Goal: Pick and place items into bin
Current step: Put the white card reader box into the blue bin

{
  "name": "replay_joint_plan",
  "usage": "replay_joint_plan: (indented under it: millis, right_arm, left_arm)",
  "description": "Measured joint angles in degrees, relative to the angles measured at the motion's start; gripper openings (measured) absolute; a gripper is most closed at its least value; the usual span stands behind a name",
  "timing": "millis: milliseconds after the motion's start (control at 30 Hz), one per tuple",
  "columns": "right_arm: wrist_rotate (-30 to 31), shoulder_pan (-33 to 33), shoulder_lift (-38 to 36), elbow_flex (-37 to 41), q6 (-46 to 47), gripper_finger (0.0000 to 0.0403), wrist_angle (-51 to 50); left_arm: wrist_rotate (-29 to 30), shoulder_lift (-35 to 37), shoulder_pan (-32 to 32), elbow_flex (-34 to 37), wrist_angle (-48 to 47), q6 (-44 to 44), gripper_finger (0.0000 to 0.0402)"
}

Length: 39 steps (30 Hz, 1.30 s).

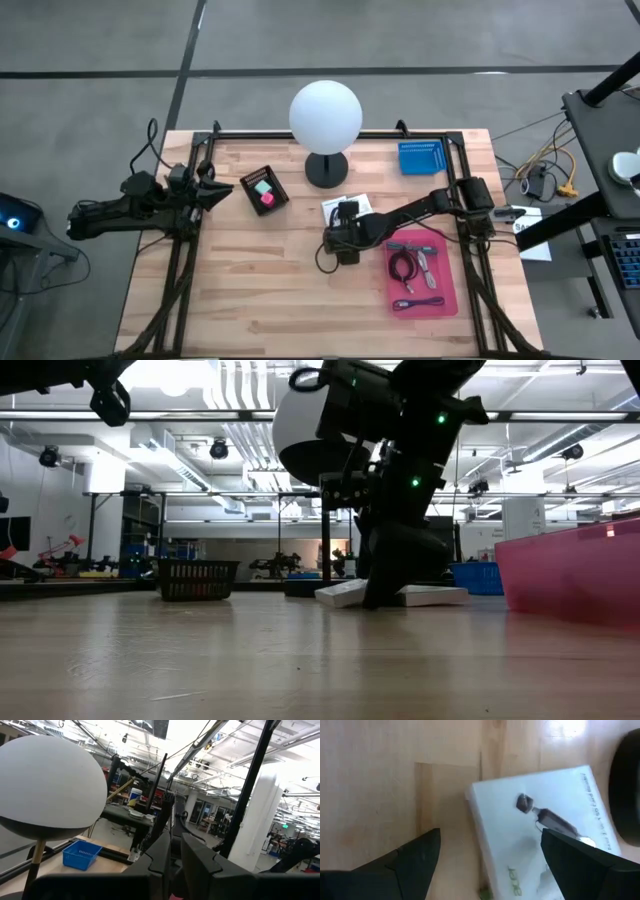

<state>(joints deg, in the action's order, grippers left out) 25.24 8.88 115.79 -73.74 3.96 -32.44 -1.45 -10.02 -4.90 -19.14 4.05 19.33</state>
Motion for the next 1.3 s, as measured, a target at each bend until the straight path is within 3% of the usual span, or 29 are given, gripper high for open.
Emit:
replay_joint_plan:
  millis: [233, 700, 833, 1133, 1300]
  right_arm:
    - [5.2, -0.5, 0.1, 0.2, -0.3, 0.0329, -0.3]
    - [0.3, -2.8, 0.4, 0.1, -4.6, 0.0321, 0.5]
    - [-0.2, -2.9, 0.4, 0.1, -4.7, 0.0284, 0.5]
    - [0.1, -3.0, 0.6, 0.2, -5.8, 0.0157, 0.5]
    - [0.5, -2.9, 0.6, 0.2, -5.8, 0.0119, 0.5]
  left_arm:
    - [0.0, 0.1, 0.0, 0.0, 0.0, 0.0, 0.0029]
    - [0.0, 0.1, 0.0, 0.0, 0.0, 0.0, 0.0029]
    - [0.0, 0.1, 0.0, 0.0, 0.0, 0.0, 0.0029]
    - [0.0, 0.1, 0.0, 0.0, 0.0, 0.0, 0.0029]
    - [0.0, 0.1, 0.0, 0.0, 0.0, 0.0, 0.0029]
